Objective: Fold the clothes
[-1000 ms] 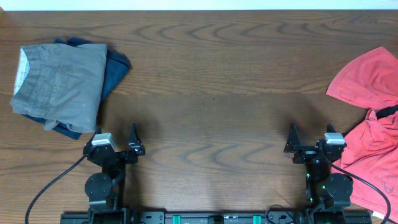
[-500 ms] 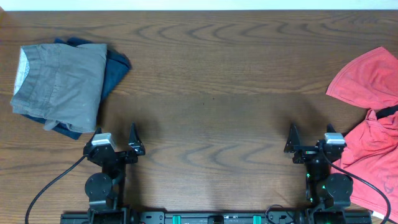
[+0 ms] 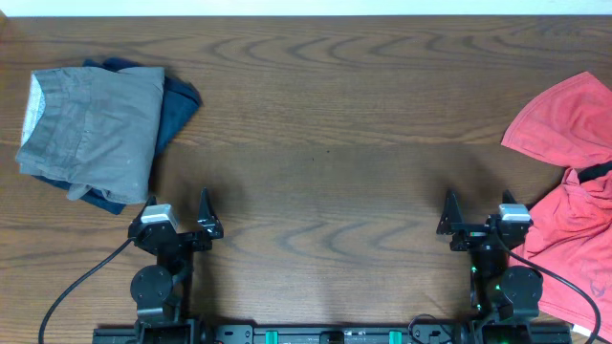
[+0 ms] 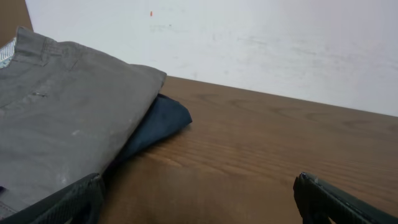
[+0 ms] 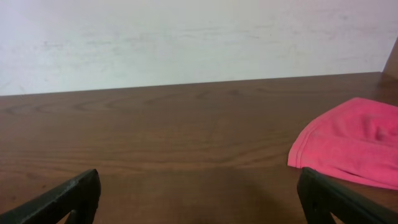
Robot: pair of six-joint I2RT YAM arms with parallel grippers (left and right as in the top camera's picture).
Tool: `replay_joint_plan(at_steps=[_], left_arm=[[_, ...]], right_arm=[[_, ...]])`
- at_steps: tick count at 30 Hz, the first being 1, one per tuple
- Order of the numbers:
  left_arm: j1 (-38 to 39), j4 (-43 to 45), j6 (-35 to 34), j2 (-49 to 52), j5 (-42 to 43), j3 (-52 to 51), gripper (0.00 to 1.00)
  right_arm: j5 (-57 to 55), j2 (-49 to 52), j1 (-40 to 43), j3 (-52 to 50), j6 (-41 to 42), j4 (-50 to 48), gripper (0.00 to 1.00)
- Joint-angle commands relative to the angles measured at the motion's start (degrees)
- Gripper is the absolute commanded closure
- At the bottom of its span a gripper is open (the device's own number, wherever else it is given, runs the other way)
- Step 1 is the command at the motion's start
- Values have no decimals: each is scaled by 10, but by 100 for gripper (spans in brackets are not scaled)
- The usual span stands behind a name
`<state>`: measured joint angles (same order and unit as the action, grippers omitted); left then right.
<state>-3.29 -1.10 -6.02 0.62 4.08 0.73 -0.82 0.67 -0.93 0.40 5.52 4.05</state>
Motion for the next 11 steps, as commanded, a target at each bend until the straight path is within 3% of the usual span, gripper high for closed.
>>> replay_joint_plan(at_steps=[1, 11], left_arm=[[2, -25, -5, -4, 14, -5, 2], [2, -25, -5, -4, 14, -5, 2]], right_arm=[[2, -4, 6, -1, -7, 2, 1], [2, -4, 6, -1, -7, 2, 1]])
